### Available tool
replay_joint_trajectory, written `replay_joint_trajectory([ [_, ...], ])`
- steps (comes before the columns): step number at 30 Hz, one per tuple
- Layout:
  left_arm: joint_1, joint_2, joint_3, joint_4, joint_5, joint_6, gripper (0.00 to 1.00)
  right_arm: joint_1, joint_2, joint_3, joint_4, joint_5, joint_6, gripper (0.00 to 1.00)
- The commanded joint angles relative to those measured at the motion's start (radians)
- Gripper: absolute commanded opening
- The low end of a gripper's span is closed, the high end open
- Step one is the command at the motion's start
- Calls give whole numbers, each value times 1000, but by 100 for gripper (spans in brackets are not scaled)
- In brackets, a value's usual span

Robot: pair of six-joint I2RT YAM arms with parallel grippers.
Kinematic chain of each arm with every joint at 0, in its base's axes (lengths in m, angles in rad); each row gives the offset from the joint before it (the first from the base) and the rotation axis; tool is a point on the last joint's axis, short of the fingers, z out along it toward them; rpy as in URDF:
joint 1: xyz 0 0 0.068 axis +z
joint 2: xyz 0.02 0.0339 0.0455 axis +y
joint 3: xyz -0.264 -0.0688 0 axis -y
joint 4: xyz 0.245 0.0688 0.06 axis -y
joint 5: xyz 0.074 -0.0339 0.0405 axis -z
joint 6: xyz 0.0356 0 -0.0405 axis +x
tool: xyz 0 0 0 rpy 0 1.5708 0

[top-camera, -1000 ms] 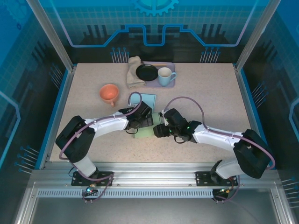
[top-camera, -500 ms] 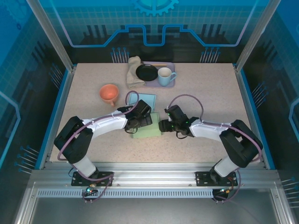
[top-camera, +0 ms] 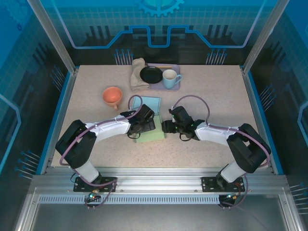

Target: Fold the paper box

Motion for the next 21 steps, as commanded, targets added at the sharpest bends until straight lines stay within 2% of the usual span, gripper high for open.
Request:
replay_joint_trajectory([
  [1,-5,-17,-49,35,7,39,99,11,4,42,-10,-20,17,61],
  [9,-4,-53,-100,102,38,98,98,12,140,128,13,-64,22,59],
  [13,-4,-78,-106,103,40,105,98,14,192,147,26,-79,35,55],
  [18,-4,-99,-71,7,4,25,99,23,204,111,67,-60,70,47],
  [21,-5,-106,-42,-69,-6,-53,99,29,216,78,73,-51,84,46],
])
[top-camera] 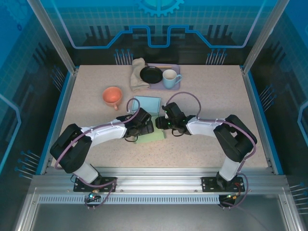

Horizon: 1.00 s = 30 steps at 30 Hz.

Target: Fold the paper box

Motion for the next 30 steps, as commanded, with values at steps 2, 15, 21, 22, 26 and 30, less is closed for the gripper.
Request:
replay_joint_trajectory([
  [2,-2,-41,44,-136,-15,-145,99,18,43,-52,3,12,37,46],
  [15,-4,-138,-106,-13,127,-424,99,39,58,-83,46,7,72,45],
  [21,-3,-114,-123,11,129,-436,99,40,55,-90,47,10,72,45],
  [22,-4,-111,-122,16,132,-439,99,40,54,-89,47,10,72,45],
  [26,-5,-102,-115,20,131,-446,99,40,53,-94,49,10,72,45],
  [30,-5,-101,-118,18,125,-450,99,39,53,-98,49,13,70,45],
])
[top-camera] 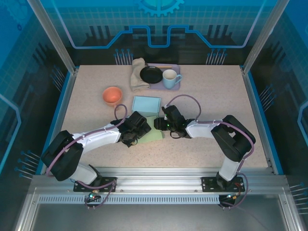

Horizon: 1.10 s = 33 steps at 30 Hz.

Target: Fold the paper box

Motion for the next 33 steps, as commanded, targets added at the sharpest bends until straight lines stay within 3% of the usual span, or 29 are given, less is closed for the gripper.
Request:
replay_joint_trajectory([
  [1,-5,11,-17,0,8,-20,99,18,40,-40,-96,11,2,46],
  [33,-2,89,-25,-35,-105,-4,92,36,-98,-97,-142,20,-40,46],
])
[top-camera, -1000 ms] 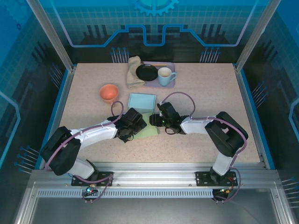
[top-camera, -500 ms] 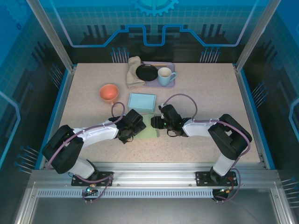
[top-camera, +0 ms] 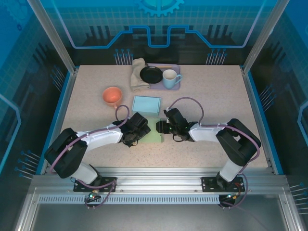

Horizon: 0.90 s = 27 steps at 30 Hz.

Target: Fold the paper box

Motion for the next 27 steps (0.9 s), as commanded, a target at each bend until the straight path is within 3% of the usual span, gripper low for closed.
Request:
replay_joint_trajectory([
  [1,0,47,-4,-87,-80,1,92,20,-19,-23,-118,14,-37,47],
  [11,1,82,31,-122,-139,80,92,16,-6,-8,-143,29,-61,47],
  [21,-1,128,47,-80,-170,275,89,-30,22,7,-165,27,-108,45],
  [27,-17,62,12,-85,-202,327,99,-83,79,44,-162,-7,-160,45],
])
